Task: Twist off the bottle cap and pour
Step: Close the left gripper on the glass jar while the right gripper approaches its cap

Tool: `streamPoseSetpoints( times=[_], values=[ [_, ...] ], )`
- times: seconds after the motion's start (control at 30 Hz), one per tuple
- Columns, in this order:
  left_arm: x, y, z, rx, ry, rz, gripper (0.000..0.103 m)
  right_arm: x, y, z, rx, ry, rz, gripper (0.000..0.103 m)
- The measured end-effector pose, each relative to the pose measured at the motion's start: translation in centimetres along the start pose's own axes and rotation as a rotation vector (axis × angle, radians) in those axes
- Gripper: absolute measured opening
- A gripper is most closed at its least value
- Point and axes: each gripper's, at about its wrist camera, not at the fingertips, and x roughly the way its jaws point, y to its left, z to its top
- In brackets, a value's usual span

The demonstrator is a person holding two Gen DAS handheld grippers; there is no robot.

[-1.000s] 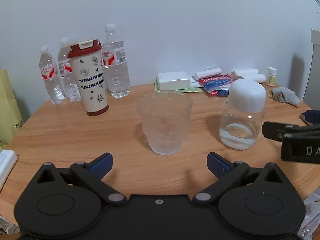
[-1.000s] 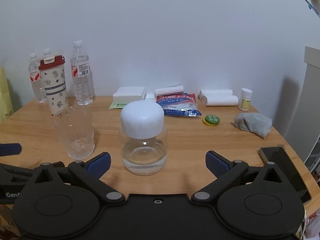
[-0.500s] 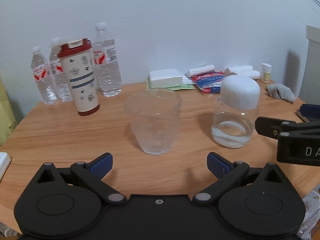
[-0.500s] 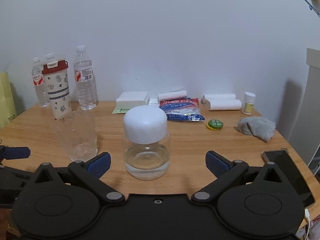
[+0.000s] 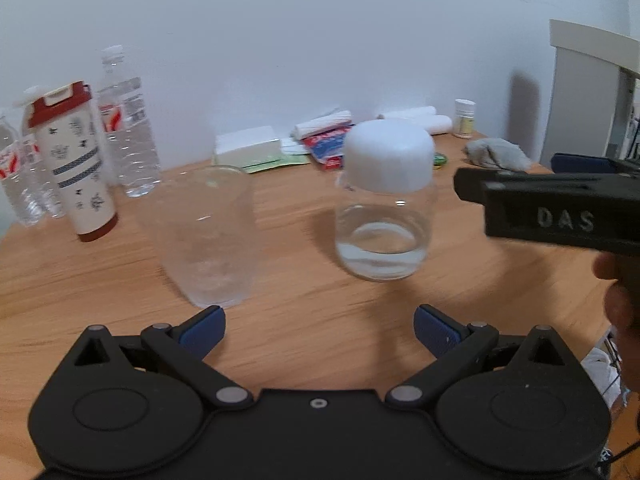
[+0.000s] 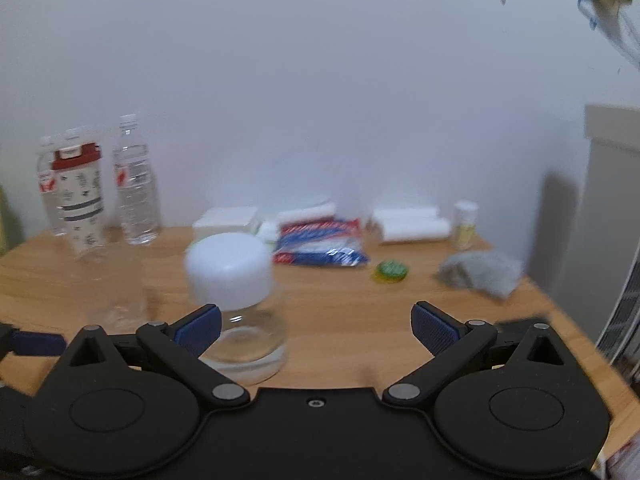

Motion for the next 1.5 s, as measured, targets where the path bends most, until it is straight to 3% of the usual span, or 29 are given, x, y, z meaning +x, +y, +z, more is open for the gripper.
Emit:
streamPoseSetpoints(
  times=[0.23, 0.53, 0.73, 0.93, 1.17, 1.33, 1.5],
  values=[
    [1.3, -1.2, 0.4, 0.027, -0.006, -0.006, 0.102, 0.7, -1.7, -0.2, 0.026, -0.035, -0.002, 0.103],
    [2.6, -1.5, 1.8, 0.008, -0.045, -0.086, 0.102, 1.8, -3.6, -0.2, 0.041, -0.067, -0.001, 0.103],
    [3.4, -2.3, 2.5, 0.025, -0.083, -0.070, 0.102, 2.2, -5.2, 0.2, 0.071, -0.092, 0.089, 0.103],
    [4.7, -3.1, 3.1, 0.074, -0.095, -0.069, 0.102, 0.9, -4.7, 0.0, -0.044, -0.223, 0.189, 0.103],
    [5.9, -2.7, 3.8, 0.070, -0.123, -0.109, 0.102, 2.3, -5.9, 1.0, -0.032, -0.176, 0.356, 0.102],
    [6.3, -2.9, 4.1, 0.106, -0.127, -0.131, 0.102, 3.0, -5.8, 1.3, -0.085, -0.187, 0.426, 0.092],
    [6.7, -2.9, 4.1, 0.114, -0.125, -0.137, 0.102, 4.5, -5.7, 2.2, -0.094, -0.095, 0.544, 0.091]
  ],
)
